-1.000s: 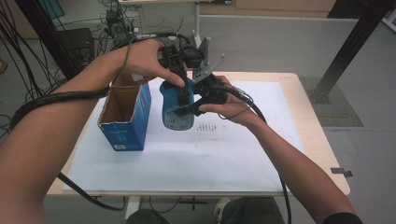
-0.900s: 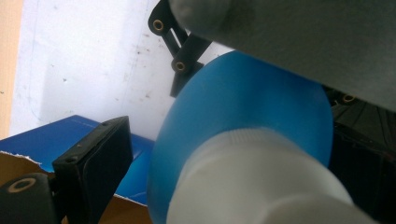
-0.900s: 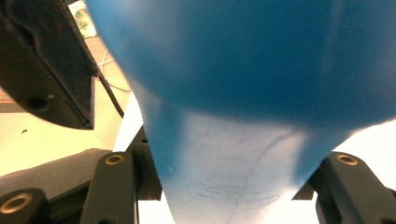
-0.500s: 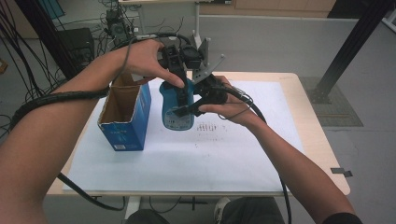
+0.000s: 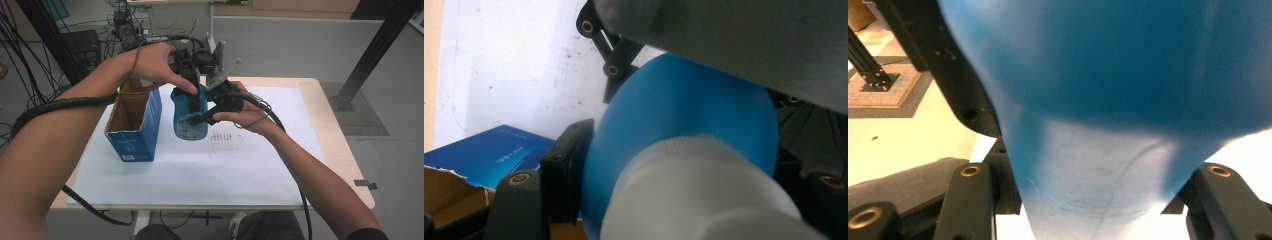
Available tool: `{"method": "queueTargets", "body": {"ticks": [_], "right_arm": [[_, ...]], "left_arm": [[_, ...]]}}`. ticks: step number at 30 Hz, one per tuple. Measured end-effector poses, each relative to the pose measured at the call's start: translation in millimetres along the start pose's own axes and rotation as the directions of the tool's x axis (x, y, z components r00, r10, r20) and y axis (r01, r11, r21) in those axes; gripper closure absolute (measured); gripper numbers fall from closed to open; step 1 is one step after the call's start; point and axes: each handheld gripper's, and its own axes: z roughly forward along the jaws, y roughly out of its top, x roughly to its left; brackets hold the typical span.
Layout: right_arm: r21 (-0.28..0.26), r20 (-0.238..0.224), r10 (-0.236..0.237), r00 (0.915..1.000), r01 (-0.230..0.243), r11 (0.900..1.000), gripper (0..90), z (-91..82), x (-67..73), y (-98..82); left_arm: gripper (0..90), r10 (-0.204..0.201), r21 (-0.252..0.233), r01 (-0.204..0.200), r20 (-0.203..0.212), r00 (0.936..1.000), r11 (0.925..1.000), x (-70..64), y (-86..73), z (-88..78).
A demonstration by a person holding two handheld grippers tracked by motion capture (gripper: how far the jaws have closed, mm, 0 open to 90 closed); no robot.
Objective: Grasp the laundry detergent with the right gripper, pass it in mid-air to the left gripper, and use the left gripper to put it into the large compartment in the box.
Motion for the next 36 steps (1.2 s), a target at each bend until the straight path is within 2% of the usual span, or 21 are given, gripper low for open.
{"method": "queueTargets", "body": {"ticks": [5, 11, 36], "right_arm": [[0.004, -0.001, -0.003, 1.0000, 0.003, 1.000, 44.2, 0.8, 0.0, 0.0], [0.003, -0.003, -0.006, 1.0000, 0.006, 1.000, 44.1, 0.5, -0.7, -0.3], [0.008, -0.010, -0.020, 0.9997, 0.020, 1.000, 43.5, 5.3, -2.2, -2.1]], "left_arm": [[32.2, 0.004, 0.008, -0.004, 0.002, 1.0000, 1.0000, 0.2, -0.2, 0.6], [32.4, 0.003, -0.006, -0.003, -0.002, 1.0000, 1.0000, 0.0, -0.8, 0.9], [33.1, 0.005, 0.016, -0.005, -0.008, 1.0000, 0.9999, -0.6, -1.6, 5.1]]}}
